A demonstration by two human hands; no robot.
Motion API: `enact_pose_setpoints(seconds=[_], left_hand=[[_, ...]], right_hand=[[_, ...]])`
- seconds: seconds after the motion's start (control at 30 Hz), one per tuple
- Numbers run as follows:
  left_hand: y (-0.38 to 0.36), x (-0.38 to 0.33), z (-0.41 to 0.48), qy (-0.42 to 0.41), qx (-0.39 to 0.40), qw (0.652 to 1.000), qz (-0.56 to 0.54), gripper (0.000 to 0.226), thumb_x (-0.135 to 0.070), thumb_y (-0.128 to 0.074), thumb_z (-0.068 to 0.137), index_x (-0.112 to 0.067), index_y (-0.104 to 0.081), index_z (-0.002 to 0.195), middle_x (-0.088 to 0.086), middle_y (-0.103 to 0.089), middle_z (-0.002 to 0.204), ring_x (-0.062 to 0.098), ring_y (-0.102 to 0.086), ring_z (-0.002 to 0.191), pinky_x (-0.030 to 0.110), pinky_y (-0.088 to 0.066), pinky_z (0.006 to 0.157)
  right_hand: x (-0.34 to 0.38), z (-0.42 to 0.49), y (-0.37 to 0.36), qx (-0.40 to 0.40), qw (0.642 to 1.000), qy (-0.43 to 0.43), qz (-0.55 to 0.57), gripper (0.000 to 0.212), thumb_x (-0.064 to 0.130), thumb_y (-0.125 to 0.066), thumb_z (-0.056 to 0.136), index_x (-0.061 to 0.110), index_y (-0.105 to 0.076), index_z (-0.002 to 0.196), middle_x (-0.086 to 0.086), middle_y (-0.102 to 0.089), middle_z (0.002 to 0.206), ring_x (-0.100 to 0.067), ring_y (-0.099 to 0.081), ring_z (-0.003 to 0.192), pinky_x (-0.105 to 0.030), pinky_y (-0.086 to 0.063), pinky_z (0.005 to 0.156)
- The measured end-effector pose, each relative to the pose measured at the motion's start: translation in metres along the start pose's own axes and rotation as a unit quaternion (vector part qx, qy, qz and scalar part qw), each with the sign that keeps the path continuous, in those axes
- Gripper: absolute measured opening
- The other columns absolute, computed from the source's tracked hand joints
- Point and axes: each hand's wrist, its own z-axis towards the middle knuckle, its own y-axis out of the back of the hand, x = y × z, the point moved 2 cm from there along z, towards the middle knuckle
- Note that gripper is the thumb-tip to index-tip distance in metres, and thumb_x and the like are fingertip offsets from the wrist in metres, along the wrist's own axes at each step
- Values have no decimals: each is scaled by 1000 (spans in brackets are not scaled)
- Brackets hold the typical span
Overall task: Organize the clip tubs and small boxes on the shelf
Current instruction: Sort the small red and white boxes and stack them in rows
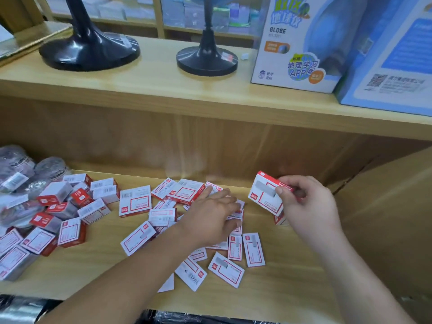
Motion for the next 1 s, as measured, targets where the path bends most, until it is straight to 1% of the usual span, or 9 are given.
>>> enact_pose_setpoints(seconds=[0.13, 0.2, 0.4, 0.5, 0.57, 0.67, 0.77, 0.87, 1.0], left_hand=[[39, 2, -6, 118, -105, 970, -187, 49, -52, -62, 94, -30, -58, 137, -12, -61, 135, 10, -55, 125, 34, -48, 103], [51, -4, -4, 150, -90, 939, -296, 55, -46, -69, 92, -35, -52, 143, -18, -63, 129, 1, -59, 115, 33, -54, 98], [50, -15, -8, 149, -59, 854, -496, 40, -23, -75, 93, -24, -59, 130, -11, -76, 112, 9, -72, 101, 37, -59, 91], [50, -19, -10, 169, -107, 814, -546, 26, -16, -75, 92, -19, -63, 115, -4, -78, 104, 15, -74, 98, 38, -60, 88], [52, -17, -11, 165, -129, 821, -531, 23, -14, -75, 92, -21, -64, 110, -4, -77, 101, 14, -74, 95, 36, -61, 83], [55, -14, -13, 119, -86, 893, -426, 28, -22, -76, 90, -35, -62, 110, -10, -73, 96, 10, -70, 86, 37, -59, 76], [56, -15, -12, 109, -67, 922, -365, 39, -29, -79, 86, -44, -57, 115, -10, -67, 87, 3, -59, 69, 35, -54, 70], [54, -15, -10, 120, -97, 896, -416, 40, -32, -80, 85, -45, -58, 116, -10, -70, 93, 10, -66, 84, 39, -57, 75], [50, -13, -6, 127, -90, 902, -403, 24, -36, -75, 89, -41, -64, 110, -15, -70, 100, 11, -68, 89, 42, -61, 76]], right_hand=[[12, 11, -6, 100, 990, -70, 65, 7, 17, -71, 92, 21, -74, 97, 2, -75, 79, -11, -73, 70, -40, -61, 63], [16, 13, -8, 145, 986, -51, 61, 7, 17, -70, 93, 21, -75, 96, 4, -76, 75, -7, -73, 70, -39, -61, 63], [18, 9, -18, 165, 963, -84, 196, 9, 6, -64, 96, 12, -71, 98, -6, -77, 85, -21, -76, 82, -39, -62, 73], [15, -2, -23, 170, 944, -121, 255, 10, 1, -62, 96, 7, -65, 103, -14, -74, 96, -25, -75, 89, -41, -63, 78], [9, -10, -27, 191, 950, -93, 228, 22, 2, -68, 92, 15, -65, 110, -12, -72, 101, -22, -73, 92, -40, -62, 83], [6, -12, -24, 199, 968, 5, 151, 55, 6, -78, 85, 36, -60, 128, 7, -69, 107, -9, -68, 93, -24, -57, 81], [9, -9, -23, 226, 969, 64, 77, 41, 7, -75, 87, 40, -67, 110, 14, -73, 95, -7, -68, 88, -15, -52, 75], [6, -6, -22, 209, 972, 7, 110, 22, 5, -73, 89, 25, -72, 97, 5, -75, 86, -17, -72, 83, -32, -60, 76], [1, -6, -16, 176, 965, -70, 179, 15, 2, -68, 91, 14, -69, 100, -1, -76, 88, -18, -74, 87, -35, -62, 72]])
